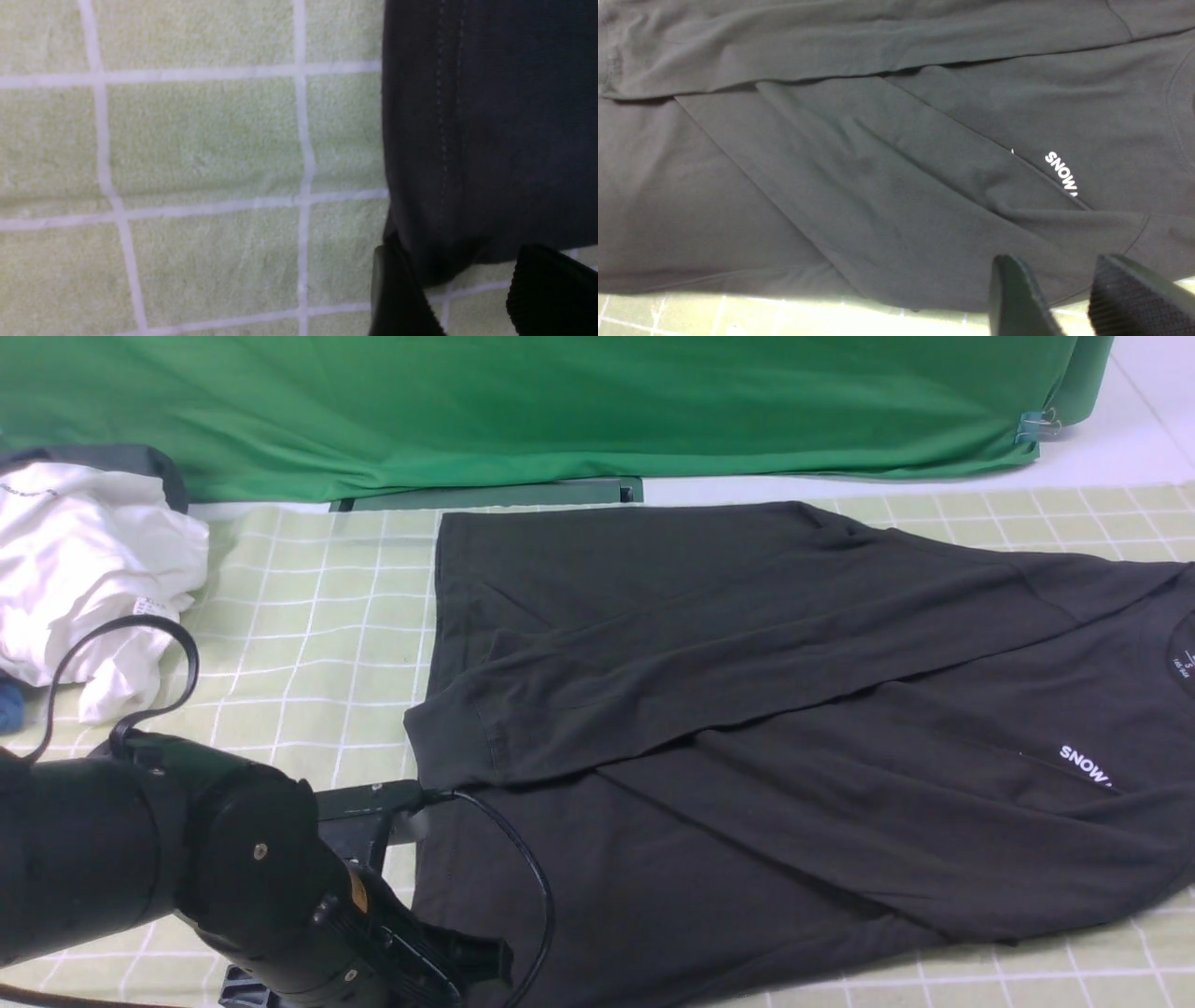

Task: Fold a long-sleeved shirt over a green coffee tablecloth.
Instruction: 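Grasp the near edge of the shirt at its hem and shoulder corners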

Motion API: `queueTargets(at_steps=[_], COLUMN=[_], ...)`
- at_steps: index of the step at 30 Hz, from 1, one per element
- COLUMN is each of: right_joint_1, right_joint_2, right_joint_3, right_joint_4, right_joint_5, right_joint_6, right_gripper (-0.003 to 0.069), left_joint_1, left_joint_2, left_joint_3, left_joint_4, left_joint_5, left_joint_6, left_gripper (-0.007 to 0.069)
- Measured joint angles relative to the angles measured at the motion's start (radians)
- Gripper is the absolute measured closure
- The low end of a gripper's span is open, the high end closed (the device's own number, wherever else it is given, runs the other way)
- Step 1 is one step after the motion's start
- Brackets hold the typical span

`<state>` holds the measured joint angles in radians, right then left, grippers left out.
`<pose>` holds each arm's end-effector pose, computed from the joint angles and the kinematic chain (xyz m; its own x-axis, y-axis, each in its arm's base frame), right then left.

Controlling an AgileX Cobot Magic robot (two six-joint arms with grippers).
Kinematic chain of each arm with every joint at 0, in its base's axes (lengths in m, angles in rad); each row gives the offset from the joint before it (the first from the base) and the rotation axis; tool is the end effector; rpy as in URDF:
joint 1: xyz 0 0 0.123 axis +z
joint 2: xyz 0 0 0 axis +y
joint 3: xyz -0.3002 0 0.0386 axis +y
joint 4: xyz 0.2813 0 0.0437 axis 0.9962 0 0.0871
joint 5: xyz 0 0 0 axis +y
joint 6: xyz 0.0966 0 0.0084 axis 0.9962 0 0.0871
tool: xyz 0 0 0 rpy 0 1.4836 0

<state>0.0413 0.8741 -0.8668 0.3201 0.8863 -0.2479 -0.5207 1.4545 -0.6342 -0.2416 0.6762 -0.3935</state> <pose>0.1842 0.0313 0.3534 -0.6938 -0.0687 -0.7169 -0.2419 0.9598 0.1421 0.2045 -0.1340 0.1553 -0.9963 -0.0565 -0.0648 -0.0410 0.9748 -0.2194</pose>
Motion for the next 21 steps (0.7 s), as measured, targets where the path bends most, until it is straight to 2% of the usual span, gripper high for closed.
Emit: queueTargets(at_steps=[8,21], right_joint_1=[0.000,0.000], right_joint_2=[0.000,0.000], right_joint_3=[0.000,0.000], right_joint_4=[0.002,0.002], right_joint_5=[0.006,0.009], right_joint_6=[0.004,0.004], right_gripper=[0.0418,0.0418], left_joint_1=[0.000,0.000], left_joint_2=[0.000,0.064], left_joint_3=[-0.001,-0.003], left_joint_4=[-0.014,0.032], left_joint_5=[-0.019,-0.011], left_joint_6=[-0.002,-0.099], left_gripper=[0.0295,0.0295])
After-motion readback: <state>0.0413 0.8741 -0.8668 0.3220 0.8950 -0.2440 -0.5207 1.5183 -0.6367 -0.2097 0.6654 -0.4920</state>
